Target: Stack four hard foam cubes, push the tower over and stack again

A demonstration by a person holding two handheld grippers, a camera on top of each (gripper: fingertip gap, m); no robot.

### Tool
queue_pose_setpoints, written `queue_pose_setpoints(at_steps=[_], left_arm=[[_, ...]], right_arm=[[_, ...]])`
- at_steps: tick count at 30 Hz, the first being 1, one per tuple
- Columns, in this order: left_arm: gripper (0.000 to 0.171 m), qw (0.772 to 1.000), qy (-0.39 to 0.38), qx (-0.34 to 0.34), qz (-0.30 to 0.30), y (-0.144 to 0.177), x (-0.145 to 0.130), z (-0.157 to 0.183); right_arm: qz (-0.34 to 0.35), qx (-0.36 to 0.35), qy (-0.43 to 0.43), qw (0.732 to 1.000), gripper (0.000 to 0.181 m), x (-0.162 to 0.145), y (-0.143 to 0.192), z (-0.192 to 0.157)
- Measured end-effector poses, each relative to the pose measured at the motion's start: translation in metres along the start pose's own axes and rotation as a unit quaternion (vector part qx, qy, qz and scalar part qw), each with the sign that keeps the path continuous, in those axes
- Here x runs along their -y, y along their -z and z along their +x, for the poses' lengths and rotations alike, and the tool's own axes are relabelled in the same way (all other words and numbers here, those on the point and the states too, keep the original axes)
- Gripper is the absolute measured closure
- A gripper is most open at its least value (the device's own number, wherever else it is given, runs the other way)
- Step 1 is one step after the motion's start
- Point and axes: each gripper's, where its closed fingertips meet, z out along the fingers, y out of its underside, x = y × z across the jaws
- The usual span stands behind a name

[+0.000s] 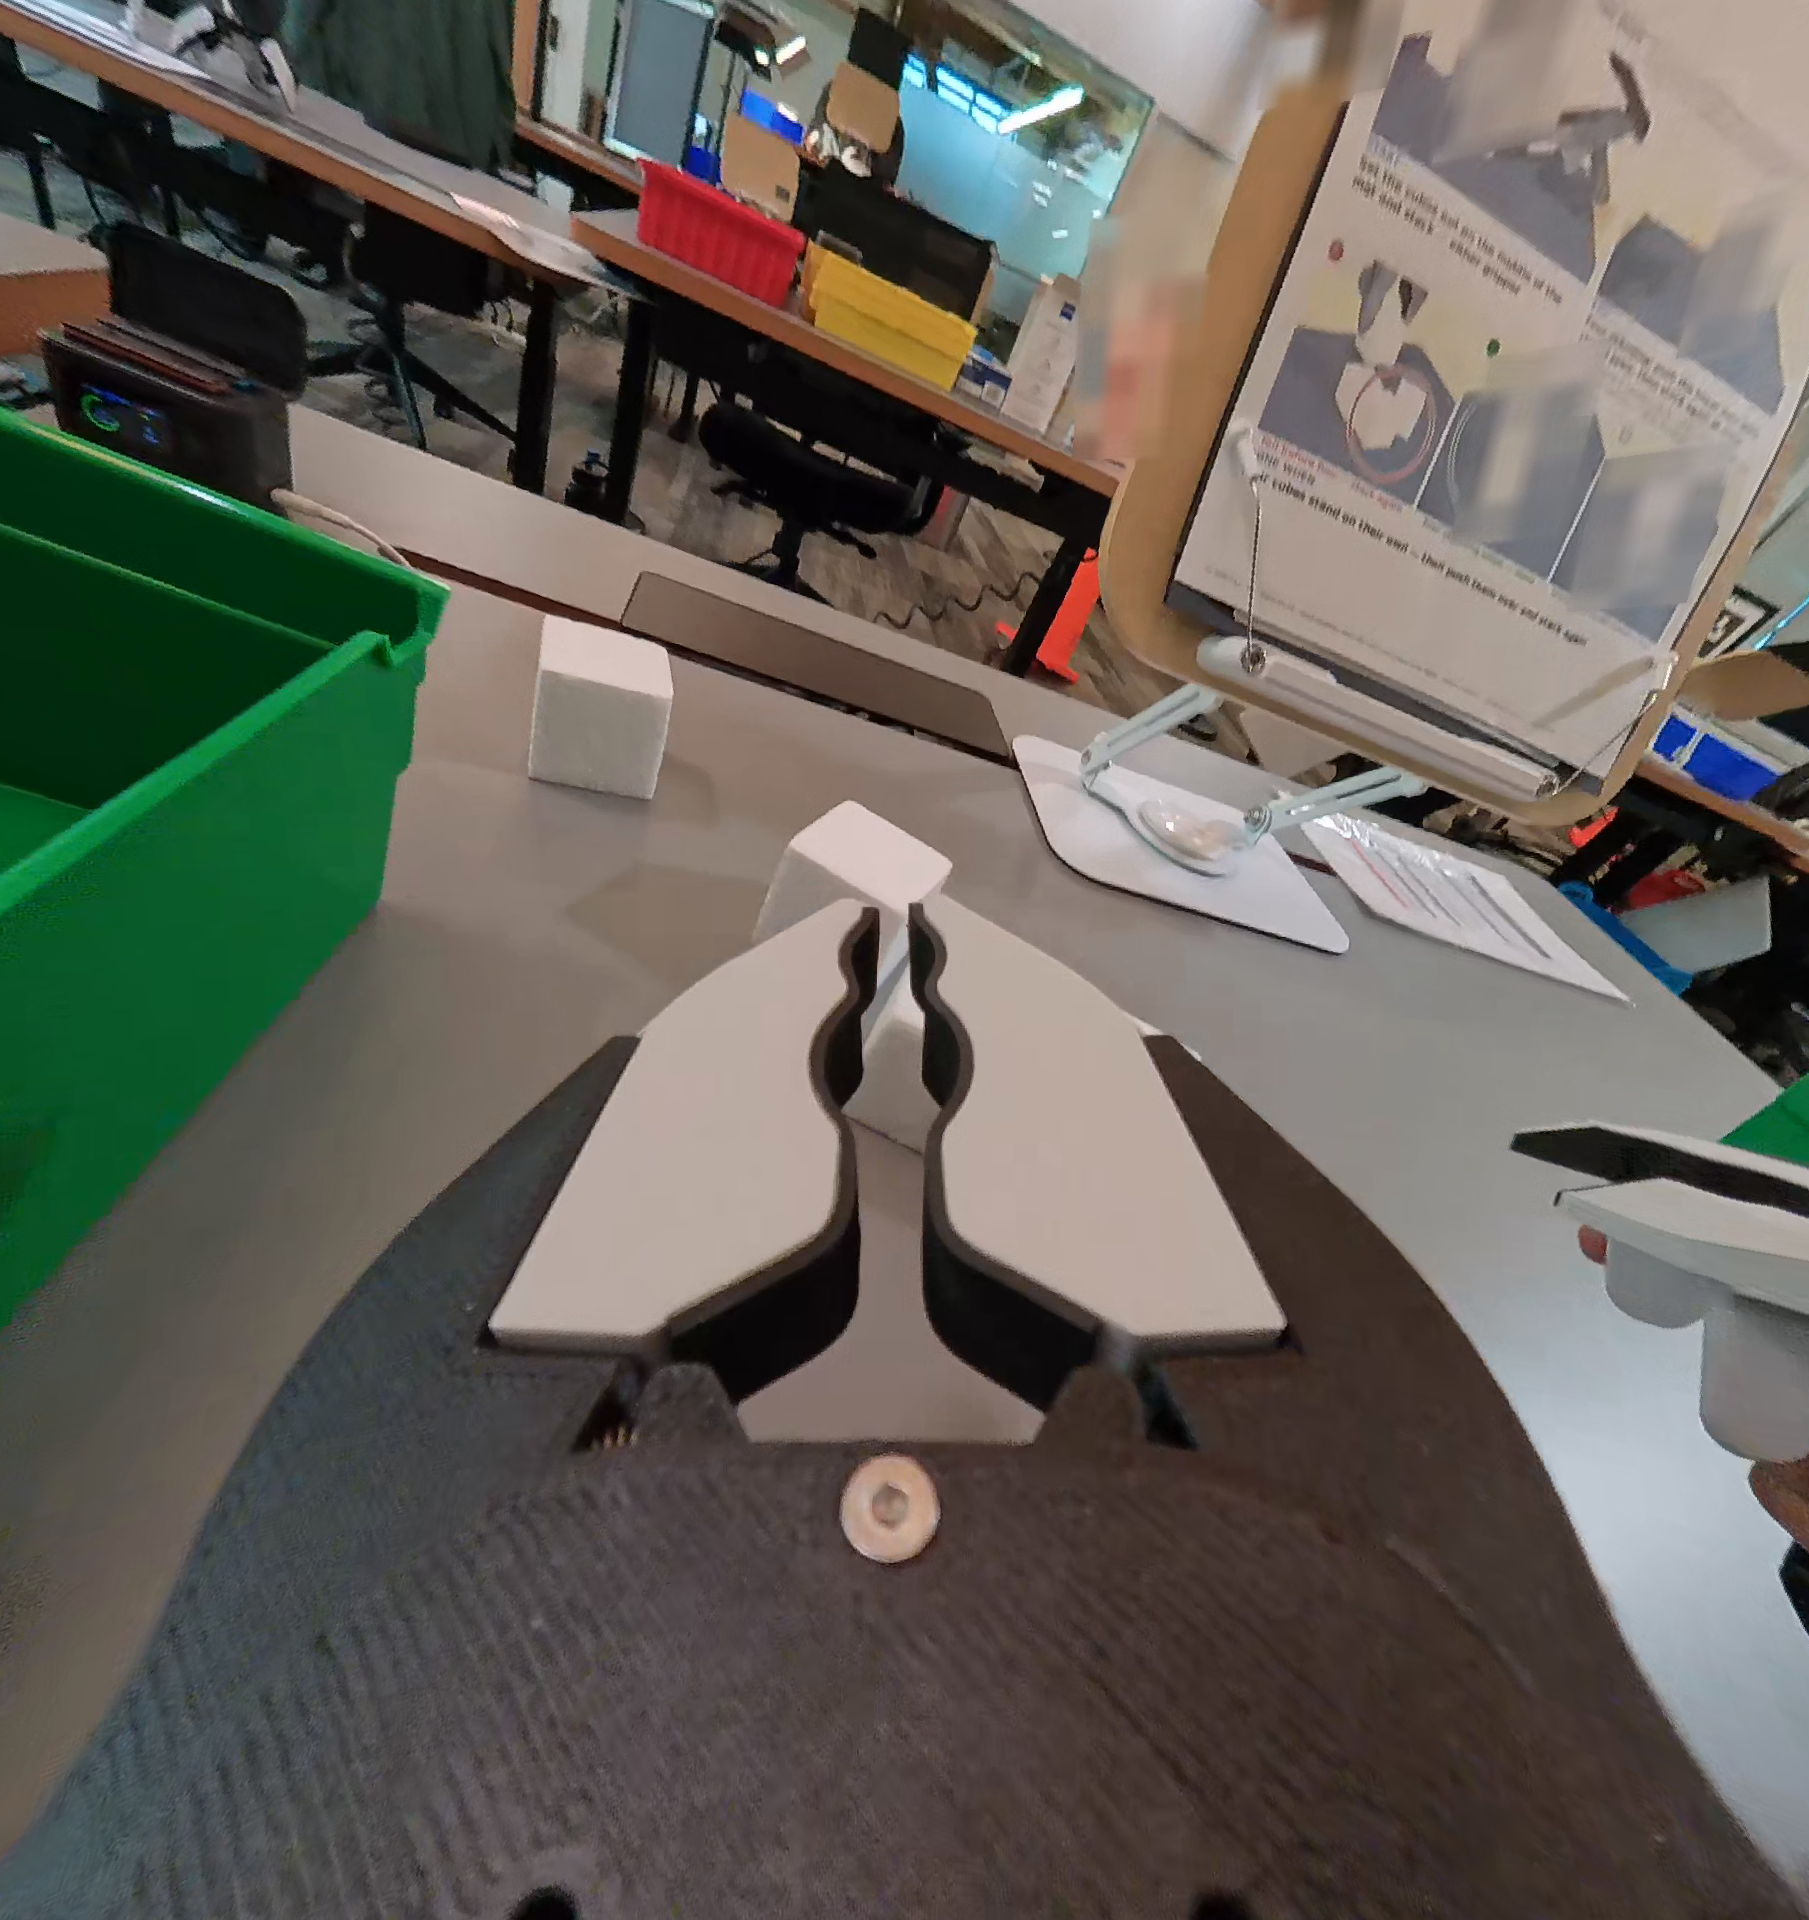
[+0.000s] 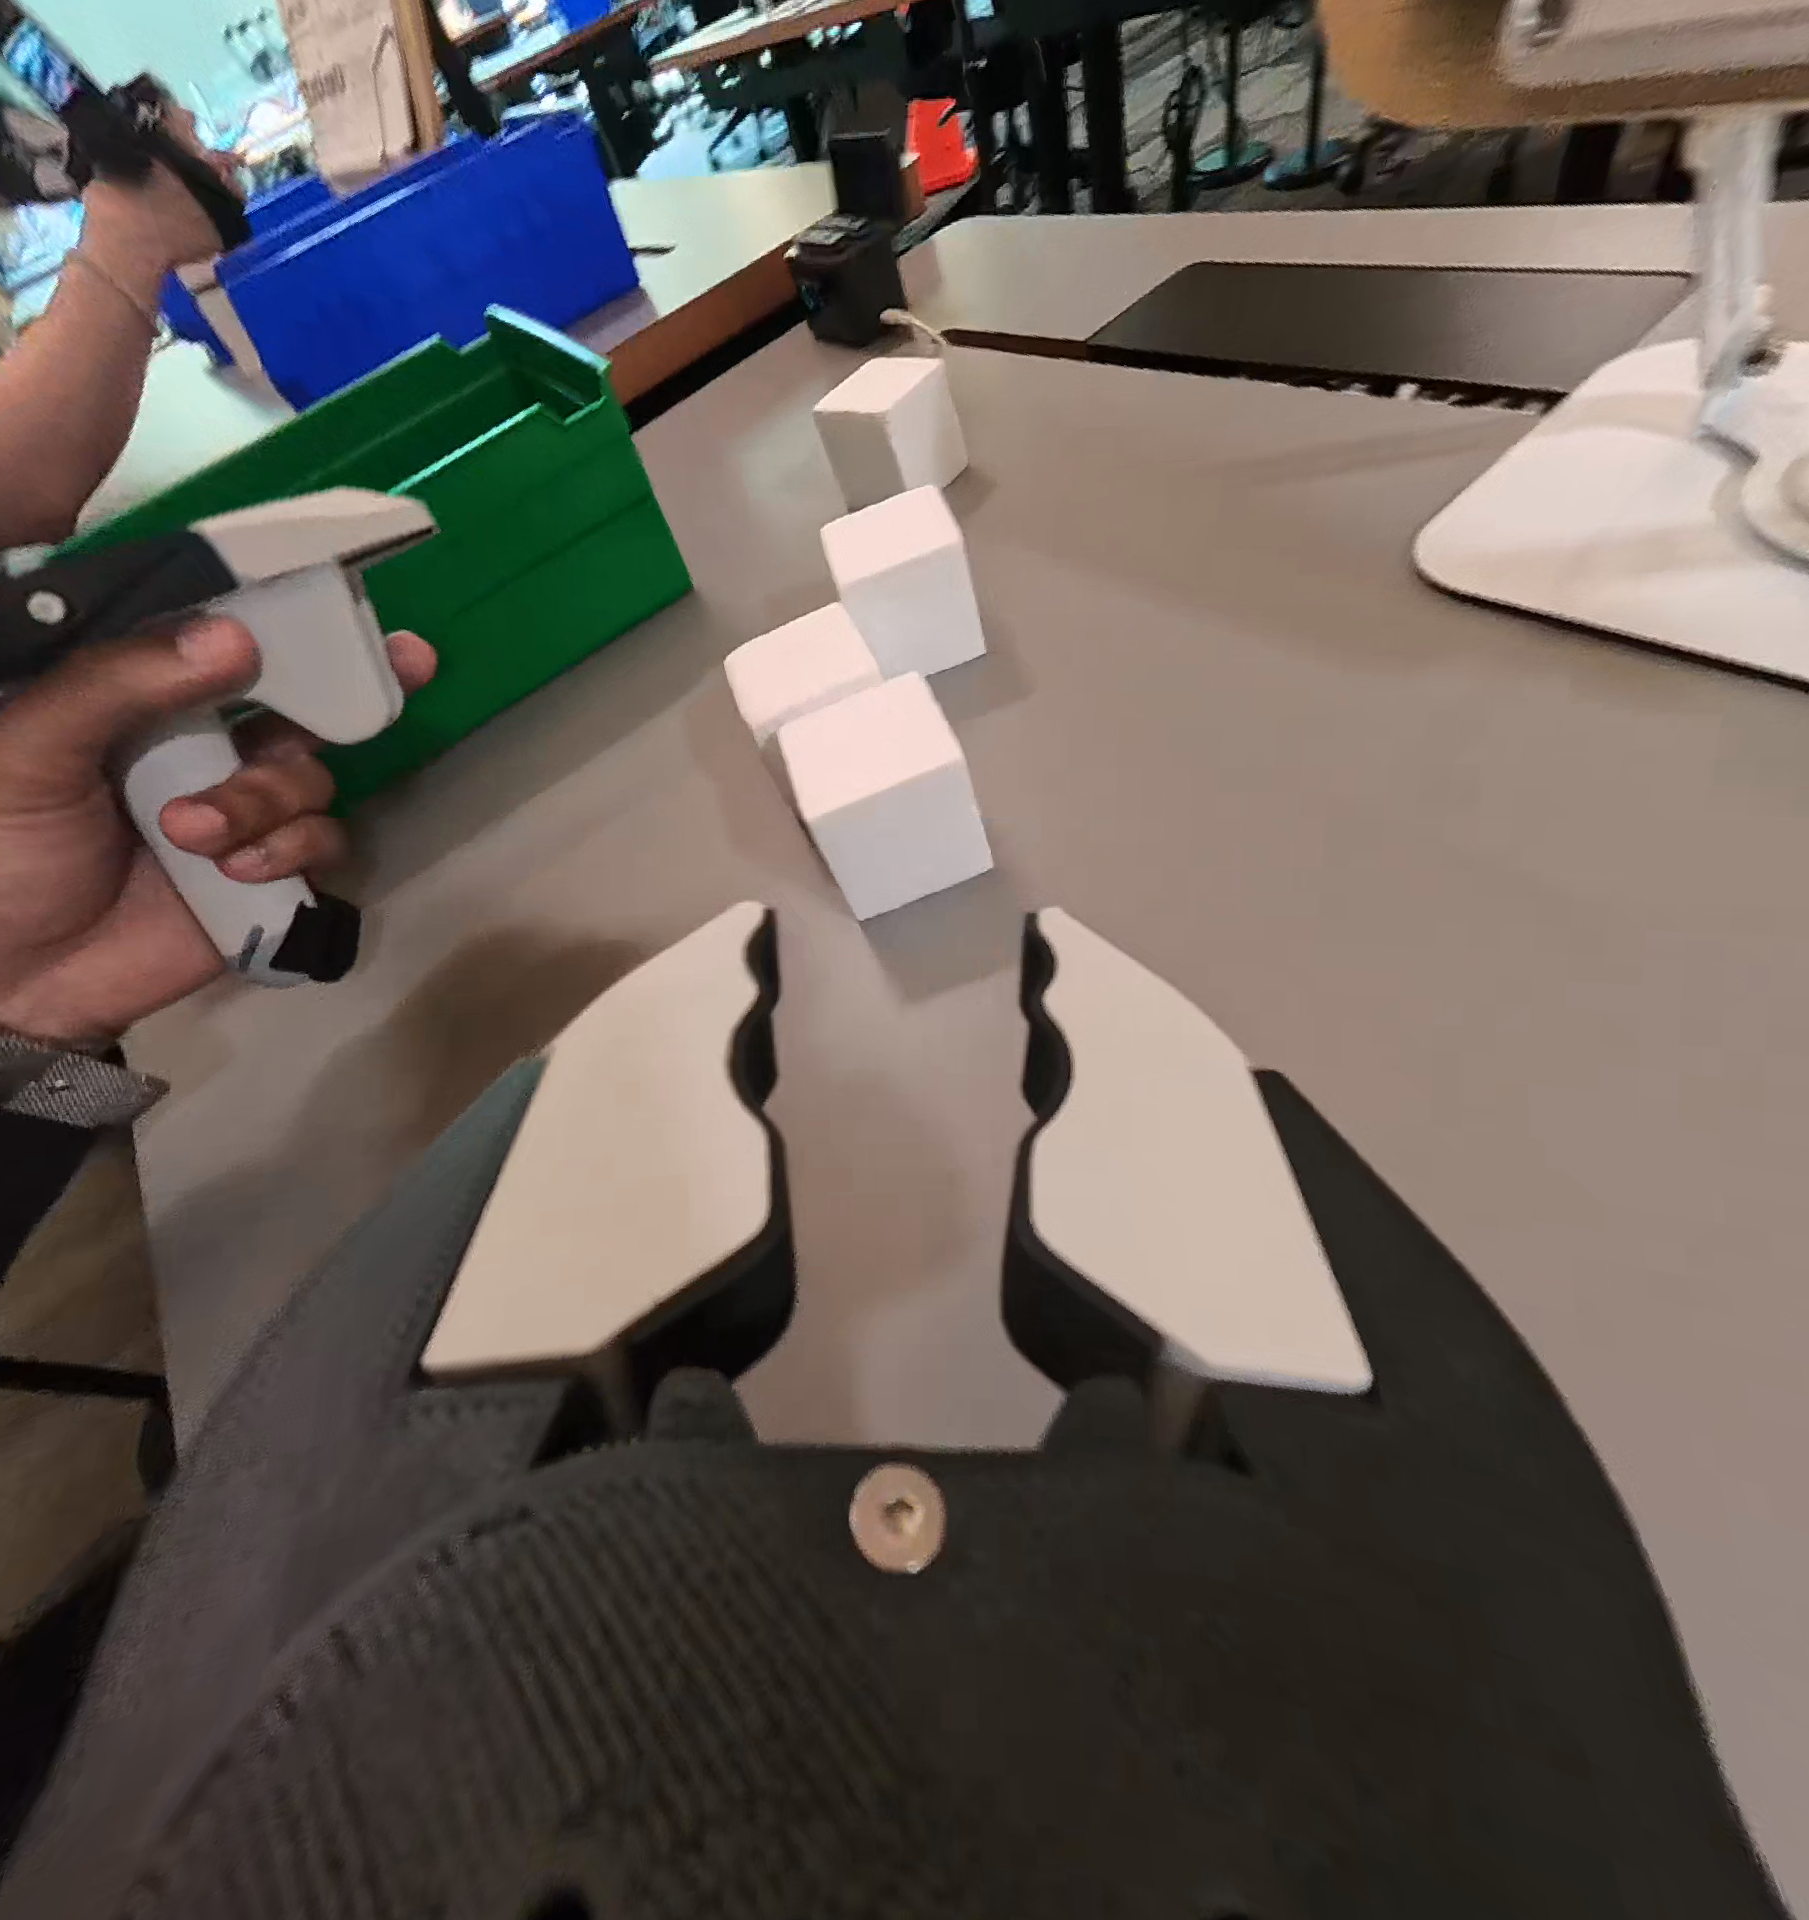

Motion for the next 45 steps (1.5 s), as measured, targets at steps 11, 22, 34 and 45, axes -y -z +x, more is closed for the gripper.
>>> queue_pose_setpoints(at_steps=[11, 22, 34, 45], left_arm=[[0.166, 0.998, -0.021, -0.025, -0.046, -0.009, -0.021, 0.013], [0.165, 0.997, -0.012, -0.039, -0.064, -0.012, -0.027, 0.015], [0.166, 0.991, -0.068, -0.057, -0.100, -0.018, -0.047, 0.035], [0.166, 0.989, -0.071, -0.066, -0.111, -0.018, -0.052, 0.037]], right_arm=[[-0.124, -0.073, 0.175, 0.974, 0.116, -0.017, -0.095, 0.003], [-0.090, -0.034, 0.199, 0.975, 0.131, -0.015, -0.055, 0.001], [-0.065, 0.095, 0.205, 0.972, 0.131, -0.024, 0.042, 0.051], [-0.115, 0.108, 0.242, 0.957, 0.131, -0.051, 0.037, 0.053]])
